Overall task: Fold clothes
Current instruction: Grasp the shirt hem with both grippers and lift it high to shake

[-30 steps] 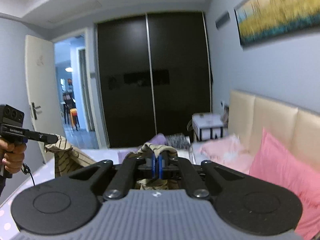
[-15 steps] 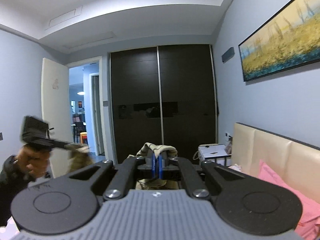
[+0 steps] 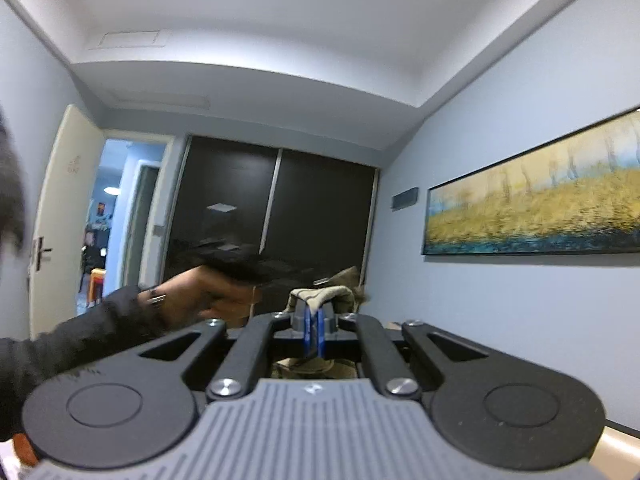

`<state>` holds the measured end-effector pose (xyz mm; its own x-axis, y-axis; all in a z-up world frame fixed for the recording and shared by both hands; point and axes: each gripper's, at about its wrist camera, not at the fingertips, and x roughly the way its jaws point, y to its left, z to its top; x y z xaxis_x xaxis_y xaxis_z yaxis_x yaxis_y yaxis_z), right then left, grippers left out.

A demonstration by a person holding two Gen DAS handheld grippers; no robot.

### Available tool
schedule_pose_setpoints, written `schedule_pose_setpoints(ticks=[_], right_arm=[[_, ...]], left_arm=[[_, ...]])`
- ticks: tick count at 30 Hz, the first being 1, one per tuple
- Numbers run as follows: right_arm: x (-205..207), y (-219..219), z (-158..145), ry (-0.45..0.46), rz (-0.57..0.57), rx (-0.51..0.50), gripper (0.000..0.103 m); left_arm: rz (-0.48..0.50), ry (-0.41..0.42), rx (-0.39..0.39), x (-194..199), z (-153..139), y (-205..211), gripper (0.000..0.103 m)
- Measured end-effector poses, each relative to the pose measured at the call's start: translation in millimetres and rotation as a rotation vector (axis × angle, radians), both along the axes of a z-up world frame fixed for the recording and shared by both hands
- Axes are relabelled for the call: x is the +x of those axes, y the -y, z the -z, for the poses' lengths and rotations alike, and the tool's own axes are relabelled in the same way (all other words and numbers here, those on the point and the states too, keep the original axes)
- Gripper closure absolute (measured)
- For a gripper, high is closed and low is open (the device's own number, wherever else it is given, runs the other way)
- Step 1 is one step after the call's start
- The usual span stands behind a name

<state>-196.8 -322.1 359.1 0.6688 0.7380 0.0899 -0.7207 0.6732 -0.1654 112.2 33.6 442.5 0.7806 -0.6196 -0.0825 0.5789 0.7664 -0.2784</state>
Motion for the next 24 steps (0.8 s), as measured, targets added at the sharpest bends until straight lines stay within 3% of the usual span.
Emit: schedule_pose_setpoints(ticks=[3, 6, 8, 10, 15, 18, 22, 24], right_arm=[[-5, -24, 8, -0.027, -0.098, -0.019, 0.099], [7, -60, 22, -0.078, -0.221, -0.025, 0.099], [34, -88, 39, -0.156, -0.293, -0.019, 0.099], [72, -123, 75, -0.277, -0.336, -0.015, 0.099], [174, -216, 176, -0.597, -0.427, -0.006, 0.098], [223, -275, 240, -0.744, -0.439, -0.001, 0.098], [271, -359, 335, -0.936, -0.397, -0.018, 0.099], [286, -393, 372, -0.982, -0.356, -0.043, 0.099]], left_arm=[[0.053, 0.01, -0.039, 16, 4, -10, 0.103], [0.067, -0.004, -0.005, 24, 20, -25, 0.103], [0.047, -0.033, 0.039, 33, 38, -42, 0.103], [-0.012, -0.107, 0.076, 47, 66, -68, 0.103], [-0.18, -0.342, 0.191, 96, 166, -154, 0.103], [-0.256, -0.468, 0.232, 134, 234, -207, 0.103], [-0.338, -0.628, 0.289, 183, 321, -270, 0.103], [-0.365, -0.696, 0.339, 202, 359, -291, 0.103]])
